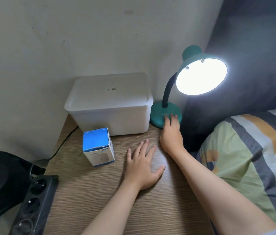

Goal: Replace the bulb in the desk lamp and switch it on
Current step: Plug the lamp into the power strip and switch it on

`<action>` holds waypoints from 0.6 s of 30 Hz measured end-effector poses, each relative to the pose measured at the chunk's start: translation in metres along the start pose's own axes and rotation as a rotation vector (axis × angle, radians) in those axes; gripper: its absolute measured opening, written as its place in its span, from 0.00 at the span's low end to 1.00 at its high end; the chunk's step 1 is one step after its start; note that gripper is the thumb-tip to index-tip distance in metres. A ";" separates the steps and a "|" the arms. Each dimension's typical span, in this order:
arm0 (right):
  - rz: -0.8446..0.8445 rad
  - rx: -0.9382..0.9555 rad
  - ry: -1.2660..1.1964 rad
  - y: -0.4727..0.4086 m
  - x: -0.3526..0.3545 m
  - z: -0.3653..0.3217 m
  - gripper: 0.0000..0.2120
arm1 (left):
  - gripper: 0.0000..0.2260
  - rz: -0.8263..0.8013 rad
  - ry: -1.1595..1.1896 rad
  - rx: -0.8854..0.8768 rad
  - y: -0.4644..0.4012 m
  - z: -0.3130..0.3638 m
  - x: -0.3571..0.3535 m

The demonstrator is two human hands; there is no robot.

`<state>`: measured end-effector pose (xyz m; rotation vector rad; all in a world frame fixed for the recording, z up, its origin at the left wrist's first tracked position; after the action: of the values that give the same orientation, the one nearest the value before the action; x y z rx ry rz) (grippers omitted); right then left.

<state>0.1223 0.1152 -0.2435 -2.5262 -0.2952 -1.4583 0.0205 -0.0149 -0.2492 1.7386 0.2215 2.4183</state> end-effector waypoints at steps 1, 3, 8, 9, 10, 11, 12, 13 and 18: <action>0.002 0.001 0.004 0.000 0.000 0.000 0.26 | 0.33 -0.001 0.001 -0.001 0.000 0.000 0.000; 0.008 0.005 0.007 0.000 0.001 -0.001 0.26 | 0.33 -0.001 0.007 -0.001 0.000 0.000 0.000; 0.029 0.005 0.002 0.001 0.002 -0.001 0.24 | 0.33 -0.008 0.011 0.000 0.000 0.000 0.000; 0.033 0.005 -0.003 0.001 0.002 -0.001 0.24 | 0.33 -0.007 0.011 -0.001 0.000 0.000 0.000; 0.036 0.005 -0.010 0.001 0.002 -0.001 0.24 | 0.33 -0.005 0.012 -0.002 0.000 0.000 0.000; 0.038 0.004 -0.018 0.000 0.003 -0.001 0.23 | 0.33 -0.002 0.013 -0.004 0.000 0.001 0.000; 0.040 0.002 -0.025 0.000 0.003 -0.001 0.23 | 0.33 0.000 0.015 -0.005 0.000 0.001 0.000; 0.041 0.001 -0.028 0.000 0.003 0.000 0.23 | 0.33 -0.001 0.015 -0.006 0.000 0.001 0.000; 0.041 0.006 -0.015 0.000 0.002 -0.001 0.23 | 0.33 0.003 0.021 -0.007 -0.001 0.000 0.000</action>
<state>0.1229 0.1147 -0.2411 -2.5247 -0.2486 -1.4221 0.0208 -0.0143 -0.2488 1.7122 0.2131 2.4376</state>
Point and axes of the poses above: each hand's wrist, its own y-axis away from the middle knuckle, its own x-axis out of the back of the hand, z = x × y, the point moved 2 cm from there along -y, towards the middle knuckle, and after that the axes turned 12 degrees about -z, right-handed, at the moved point
